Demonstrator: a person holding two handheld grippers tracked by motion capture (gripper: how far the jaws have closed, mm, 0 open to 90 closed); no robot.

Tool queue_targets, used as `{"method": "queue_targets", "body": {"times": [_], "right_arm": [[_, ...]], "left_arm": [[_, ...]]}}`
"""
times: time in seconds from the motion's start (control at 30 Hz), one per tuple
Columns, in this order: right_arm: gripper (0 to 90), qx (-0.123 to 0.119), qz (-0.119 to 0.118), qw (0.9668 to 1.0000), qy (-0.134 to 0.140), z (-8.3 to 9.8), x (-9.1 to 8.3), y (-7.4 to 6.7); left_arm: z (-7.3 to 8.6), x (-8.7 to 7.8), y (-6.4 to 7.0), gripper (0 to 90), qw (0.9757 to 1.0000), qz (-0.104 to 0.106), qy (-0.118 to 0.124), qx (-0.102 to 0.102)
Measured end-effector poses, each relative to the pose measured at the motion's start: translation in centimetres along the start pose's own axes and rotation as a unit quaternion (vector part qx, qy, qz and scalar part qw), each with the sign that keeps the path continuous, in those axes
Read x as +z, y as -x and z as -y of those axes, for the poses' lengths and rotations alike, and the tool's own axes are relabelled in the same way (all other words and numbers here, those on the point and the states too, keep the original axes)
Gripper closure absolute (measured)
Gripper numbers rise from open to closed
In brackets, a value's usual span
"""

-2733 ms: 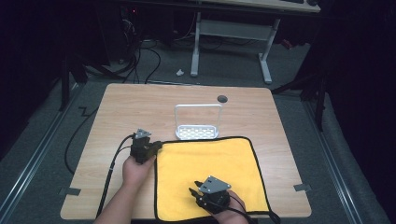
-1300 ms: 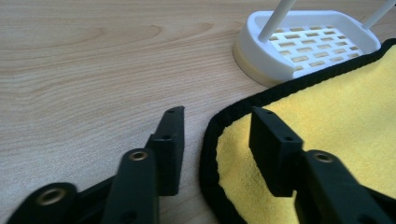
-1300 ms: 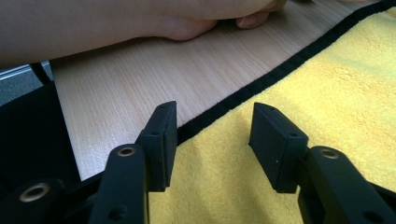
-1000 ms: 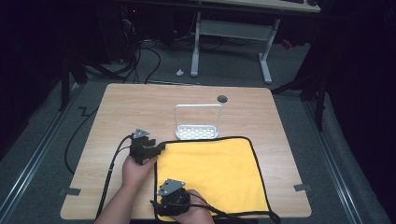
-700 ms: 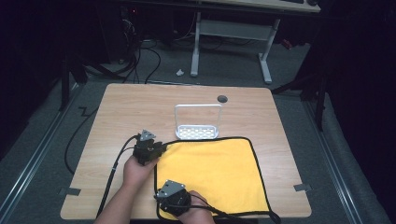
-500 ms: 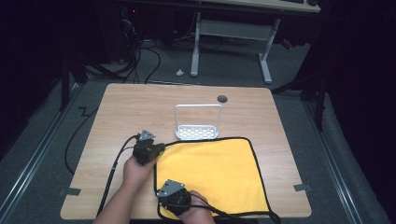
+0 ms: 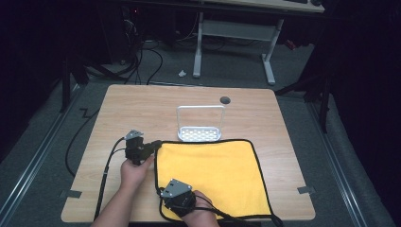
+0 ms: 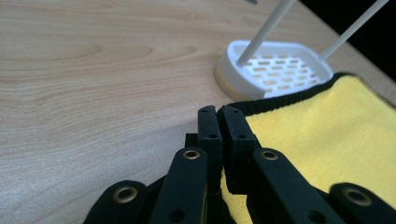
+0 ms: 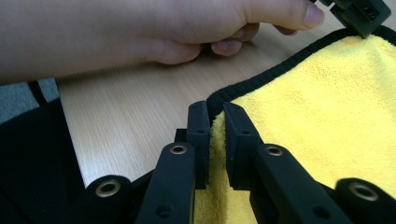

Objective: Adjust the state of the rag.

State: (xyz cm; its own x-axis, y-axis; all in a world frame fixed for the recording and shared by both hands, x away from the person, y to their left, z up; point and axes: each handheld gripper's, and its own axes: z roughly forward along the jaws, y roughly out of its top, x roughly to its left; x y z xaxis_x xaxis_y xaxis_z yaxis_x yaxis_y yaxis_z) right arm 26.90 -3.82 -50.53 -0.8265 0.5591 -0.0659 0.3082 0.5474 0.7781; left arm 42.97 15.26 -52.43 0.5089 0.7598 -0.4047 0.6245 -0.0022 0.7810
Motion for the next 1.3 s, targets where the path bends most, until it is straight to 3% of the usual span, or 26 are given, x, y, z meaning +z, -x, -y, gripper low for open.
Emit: {"method": "queue_targets", "body": {"times": [0.17, 0.43, 0.7, 0.9, 1.0, 1.17, 1.3], "right_arm": [[82.5, -0.004, 0.004, 0.9998, 0.018, -1.0, -0.5, -0.3], [82.5, -0.011, -0.005, 0.9994, 0.033, -2.8, -0.1, -1.4], [82.5, -0.028, -0.028, 0.9977, 0.054, -5.6, 1.7, -3.6], [82.5, -0.042, -0.046, 0.9958, 0.067, -7.7, 3.1, -5.1], [82.5, -0.044, -0.047, 0.9954, 0.070, -7.9, 3.1, -5.2], [82.5, -0.039, -0.036, 0.9962, 0.069, -7.5, 2.0, -4.4], [82.5, -0.036, -0.025, 0.9966, 0.069, -6.6, 0.4, -3.5]], "left_arm": [[-0.9, -1.0, 0.1, 87.0, 0.9998, 0.002, 0.020, -0.003], [-0.7, -2.2, -0.6, 87.0, 0.9997, -0.012, 0.020, -0.006], [-1.7, -7.6, -3.1, 87.1, 0.9977, -0.049, 0.044, -0.011], [-2.3, -10.2, -4.1, 87.1, 0.9963, -0.070, 0.048, -0.009], [-2.4, -10.3, -3.9, 87.1, 0.9962, -0.076, 0.043, 0.000], [-2.5, -9.2, -3.0, 87.1, 0.9969, -0.066, 0.043, 0.001], [-3.0, -6.9, -0.7, 87.1, 0.9980, -0.051, 0.035, 0.014]]}}
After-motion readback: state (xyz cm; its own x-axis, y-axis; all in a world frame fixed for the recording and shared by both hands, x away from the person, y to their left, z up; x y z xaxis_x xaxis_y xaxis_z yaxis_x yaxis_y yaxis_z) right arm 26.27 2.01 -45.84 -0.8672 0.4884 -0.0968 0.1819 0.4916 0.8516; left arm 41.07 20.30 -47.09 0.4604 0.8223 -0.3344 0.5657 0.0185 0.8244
